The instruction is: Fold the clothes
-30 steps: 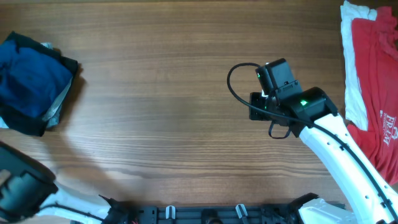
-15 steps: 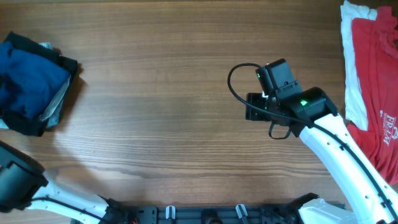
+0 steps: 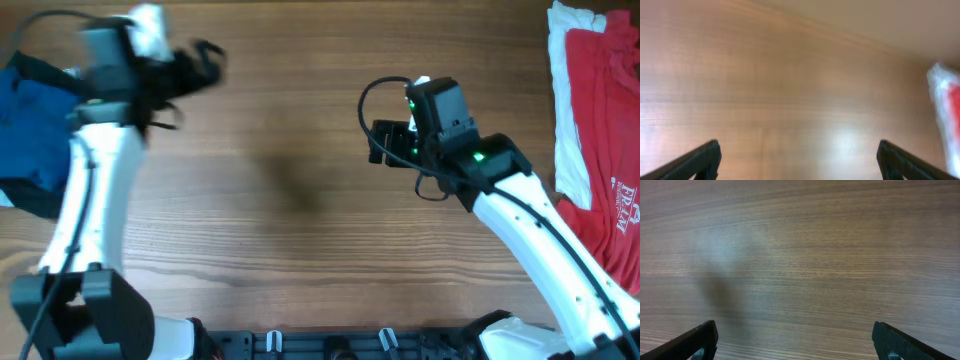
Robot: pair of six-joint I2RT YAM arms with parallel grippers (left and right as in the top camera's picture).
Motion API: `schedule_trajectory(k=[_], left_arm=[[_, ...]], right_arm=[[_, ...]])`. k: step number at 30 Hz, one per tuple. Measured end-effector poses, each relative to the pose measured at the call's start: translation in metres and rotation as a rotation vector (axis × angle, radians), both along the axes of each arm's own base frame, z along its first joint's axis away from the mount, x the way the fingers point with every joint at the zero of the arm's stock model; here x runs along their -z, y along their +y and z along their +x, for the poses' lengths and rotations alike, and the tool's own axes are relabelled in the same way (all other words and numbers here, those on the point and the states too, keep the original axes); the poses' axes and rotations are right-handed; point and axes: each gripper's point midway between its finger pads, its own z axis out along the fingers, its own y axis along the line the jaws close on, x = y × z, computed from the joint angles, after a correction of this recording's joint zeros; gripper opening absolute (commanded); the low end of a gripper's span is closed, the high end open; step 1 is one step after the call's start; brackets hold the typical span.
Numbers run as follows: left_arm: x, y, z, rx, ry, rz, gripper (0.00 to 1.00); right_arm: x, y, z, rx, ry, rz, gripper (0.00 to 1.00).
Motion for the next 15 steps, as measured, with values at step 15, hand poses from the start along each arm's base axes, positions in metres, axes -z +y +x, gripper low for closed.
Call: schedule_trajectory(k=[15], left_arm=[[0.082, -0.001, -0.191, 0.082, 0.854, 0.213, 1.00]], right_arm=[[-0.021, -0.089, -0.021, 0.161, 0.025, -0.039, 1.00]])
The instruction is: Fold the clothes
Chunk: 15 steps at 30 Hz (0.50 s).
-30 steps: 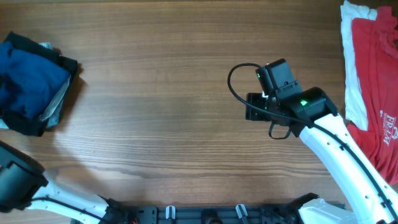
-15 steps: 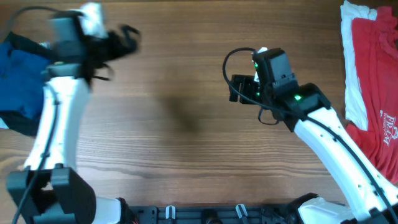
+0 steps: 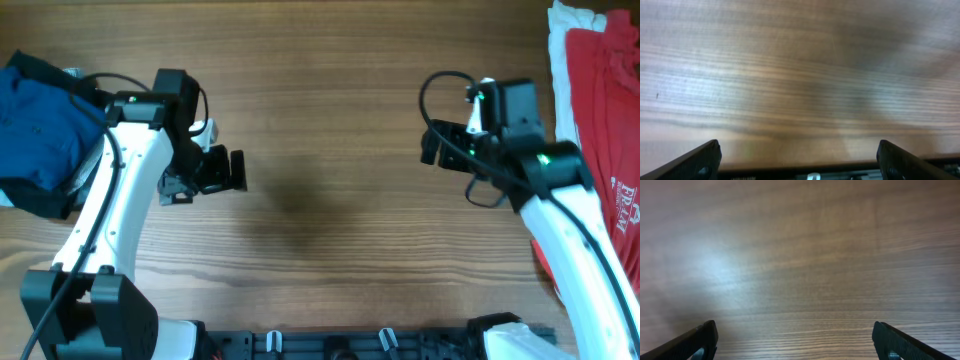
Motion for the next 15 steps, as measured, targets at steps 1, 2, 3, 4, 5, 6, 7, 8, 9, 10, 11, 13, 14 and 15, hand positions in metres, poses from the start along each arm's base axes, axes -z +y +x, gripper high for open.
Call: schedule_trajectory(k=[1, 2, 3, 4, 5, 6, 7, 8, 9, 10, 11, 13, 14, 15], left_arm=[[-0.001, 0.003, 0.003, -0.008, -0.019, 0.007, 1.00], [-0.004, 0.006, 0.005, -0.009, -0.053, 0.018, 1.00], [-0.011, 0.008, 0.009, -0.019, -0.120, 0.027, 1.00], [-0.018, 0.010, 0.009, -0.023, -0.174, 0.033, 1.00], [-0.030, 0.011, 0.011, -0.030, -0.261, 0.035, 1.00], [-0.047, 0.013, 0.008, -0.038, -0.373, 0.038, 1.00], [-0.064, 0.015, 0.004, -0.045, -0.477, 0.032, 1.00], [-0.077, 0.015, -0.001, -0.050, -0.568, 0.026, 1.00], [-0.091, 0.017, -0.016, -0.055, -0.663, 0.022, 1.00], [-0.105, 0.018, -0.022, -0.059, -0.764, 0.015, 1.00], [-0.113, 0.019, -0.032, -0.063, -0.845, 0.009, 1.00], [-0.126, 0.020, -0.043, -0.070, -0.937, 0.002, 1.00], [-0.133, 0.021, -0.047, -0.073, -0.975, 0.001, 1.00], [-0.139, 0.021, -0.052, -0.074, -1.005, -0.002, 1.00]], right_arm=[[-0.017, -0.003, -0.005, 0.019, -0.055, 0.007, 1.00], [-0.035, -0.006, -0.013, 0.032, -0.117, 0.015, 1.00], [-0.043, -0.010, -0.026, 0.048, -0.158, 0.027, 1.00], [-0.046, -0.013, -0.036, 0.059, -0.184, 0.031, 1.00], [-0.047, -0.017, -0.048, 0.076, -0.215, 0.037, 1.00], [-0.046, -0.022, -0.061, 0.093, -0.253, 0.039, 1.00], [-0.046, -0.026, -0.069, 0.104, -0.290, 0.040, 1.00], [-0.045, -0.030, -0.077, 0.116, -0.339, 0.039, 1.00], [-0.038, -0.036, -0.091, 0.131, -0.374, 0.032, 0.99], [-0.038, -0.040, -0.098, 0.143, -0.413, 0.034, 1.00], [-0.036, -0.042, -0.105, 0.156, -0.433, 0.039, 1.00], [-0.029, -0.045, -0.114, 0.190, -0.415, 0.057, 1.00], [-0.026, -0.046, -0.116, 0.205, -0.398, 0.062, 1.00], [-0.023, -0.047, -0.118, 0.218, -0.387, 0.068, 1.00]])
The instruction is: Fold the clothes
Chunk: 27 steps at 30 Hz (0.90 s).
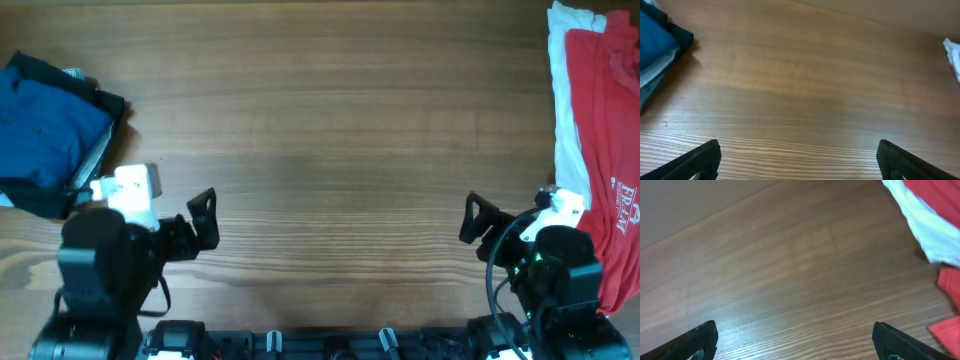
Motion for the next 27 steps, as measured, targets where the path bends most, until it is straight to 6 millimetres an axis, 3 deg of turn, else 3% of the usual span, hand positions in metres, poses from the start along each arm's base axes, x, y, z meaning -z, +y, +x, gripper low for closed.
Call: schedule_trajectory(k=[8, 20, 22, 27], left_arm=[[0.010, 0.001, -0.014, -0.002, 0.048, 0.005, 1.00], [0.011, 0.002, -0.015, -0.002, 0.053, 0.006, 1.00], [0.011, 0.002, -0.015, -0.002, 0.053, 0.006, 1.00], [0.012, 0.002, -0.014, -0.003, 0.054, 0.006, 1.00]], right_arm=[[0.002, 0.000, 0.000, 0.017, 0.004, 0.023, 0.99], [0.002, -0.001, -0.008, 0.017, -0.038, 0.031, 1.00], [0.003, -0.001, -0.008, 0.014, -0.119, 0.044, 1.00], [-0.001, 0.010, 0.026, -0.066, -0.470, -0.003, 1.00]])
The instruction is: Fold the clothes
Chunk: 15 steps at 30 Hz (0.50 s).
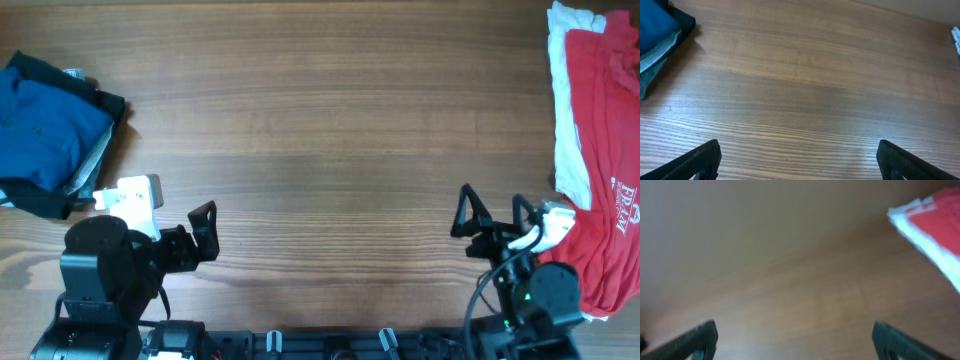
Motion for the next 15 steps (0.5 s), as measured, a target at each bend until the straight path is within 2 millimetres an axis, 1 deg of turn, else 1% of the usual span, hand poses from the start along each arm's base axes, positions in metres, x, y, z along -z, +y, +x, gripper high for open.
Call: schedule_trajectory(k=[1, 4, 7, 9, 12, 15], left_arm=[[0.001, 0.000, 0.000, 0.000, 0.002, 0.000, 1.00], [0.001, 0.000, 0.000, 0.000, 0.003, 0.000, 1.00], [0.001, 0.000, 0.000, 0.000, 0.003, 0.000, 1.00], [0.001, 0.000, 0.000, 0.000, 0.003, 0.000, 1.00], [0.001, 0.000, 0.000, 0.000, 0.003, 0.000, 1.00], [0.001, 0.000, 0.000, 0.000, 0.003, 0.000, 1.00]], right_arm=[[-0.006, 0.002, 0.005, -0.011, -0.079, -0.010, 1.00], [-0.015, 0.006, 0.011, -0.031, -0.259, -0.065, 1.00], [0.001, 0.013, 0.016, -0.068, -0.308, -0.143, 1.00], [0.018, 0.027, 0.017, -0.152, -0.288, -0.260, 1.00], [0.045, 0.032, 0.017, -0.216, -0.199, -0.329, 1.00], [0.046, 0.034, 0.017, -0.229, -0.197, -0.332, 1.00]])
